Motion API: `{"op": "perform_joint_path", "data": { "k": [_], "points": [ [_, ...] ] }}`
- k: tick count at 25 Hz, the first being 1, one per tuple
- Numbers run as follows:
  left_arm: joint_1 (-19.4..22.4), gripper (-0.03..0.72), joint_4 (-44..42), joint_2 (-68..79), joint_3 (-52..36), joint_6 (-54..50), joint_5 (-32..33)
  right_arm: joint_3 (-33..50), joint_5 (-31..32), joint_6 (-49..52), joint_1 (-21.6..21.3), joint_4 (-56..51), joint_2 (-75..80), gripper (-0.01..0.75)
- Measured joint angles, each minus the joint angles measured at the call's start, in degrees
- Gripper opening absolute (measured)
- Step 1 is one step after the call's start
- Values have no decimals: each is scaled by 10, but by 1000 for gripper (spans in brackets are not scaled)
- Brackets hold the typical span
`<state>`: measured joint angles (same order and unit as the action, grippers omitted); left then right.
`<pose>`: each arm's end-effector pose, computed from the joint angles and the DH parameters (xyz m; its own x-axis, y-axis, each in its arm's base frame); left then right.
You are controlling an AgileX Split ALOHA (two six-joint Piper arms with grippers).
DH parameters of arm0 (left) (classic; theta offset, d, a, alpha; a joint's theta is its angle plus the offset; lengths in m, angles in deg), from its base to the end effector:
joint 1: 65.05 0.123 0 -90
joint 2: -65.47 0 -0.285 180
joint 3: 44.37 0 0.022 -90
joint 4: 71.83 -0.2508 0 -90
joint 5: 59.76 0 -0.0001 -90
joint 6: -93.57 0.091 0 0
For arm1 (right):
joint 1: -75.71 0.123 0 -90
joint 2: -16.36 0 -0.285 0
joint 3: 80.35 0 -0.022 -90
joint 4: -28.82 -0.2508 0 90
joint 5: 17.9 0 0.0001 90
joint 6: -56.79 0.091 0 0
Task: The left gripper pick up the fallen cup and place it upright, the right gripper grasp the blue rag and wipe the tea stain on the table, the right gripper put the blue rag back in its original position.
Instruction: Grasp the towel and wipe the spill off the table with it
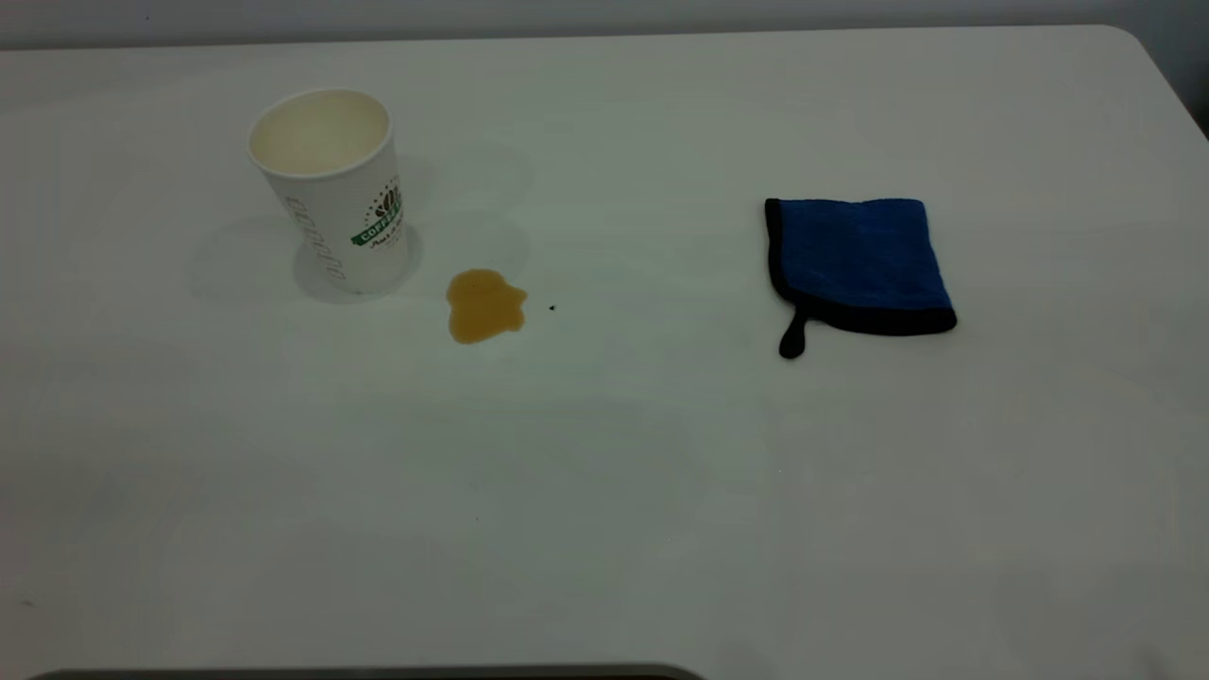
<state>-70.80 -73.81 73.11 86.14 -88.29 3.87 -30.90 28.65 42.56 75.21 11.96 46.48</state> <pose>-0.0053 0.0034 0.2689 -0.5099 0.0342 -0.8596 0.0650 0.9979 0.0011 0.0693 0.0186 0.2821 -0.5640 -0.0370 -0.8249 -0.1886 0.9784 0.0851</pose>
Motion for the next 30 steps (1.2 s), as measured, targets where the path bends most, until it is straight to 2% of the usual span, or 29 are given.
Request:
{"op": "perform_joint_path", "data": {
  "k": [6,11,15,18,24,30],
  "points": [
    [0,480,-1,-9,0,-2,1,0,-100,-102,0,-62,183,587],
    [5,480,-1,-9,0,-2,1,-3,-161,-272,0,-184,355,587],
    [49,480,-1,-9,0,-2,2,-27,-197,-418,4,-317,488,587],
    [78,480,-1,-9,0,-2,2,-64,-233,-498,36,-379,574,587],
    [82,480,-1,-9,0,-2,2,-149,-318,-546,107,-407,756,587],
    [82,480,-1,-9,0,-2,2,-243,-352,-581,114,-388,911,587]
  ]
}}
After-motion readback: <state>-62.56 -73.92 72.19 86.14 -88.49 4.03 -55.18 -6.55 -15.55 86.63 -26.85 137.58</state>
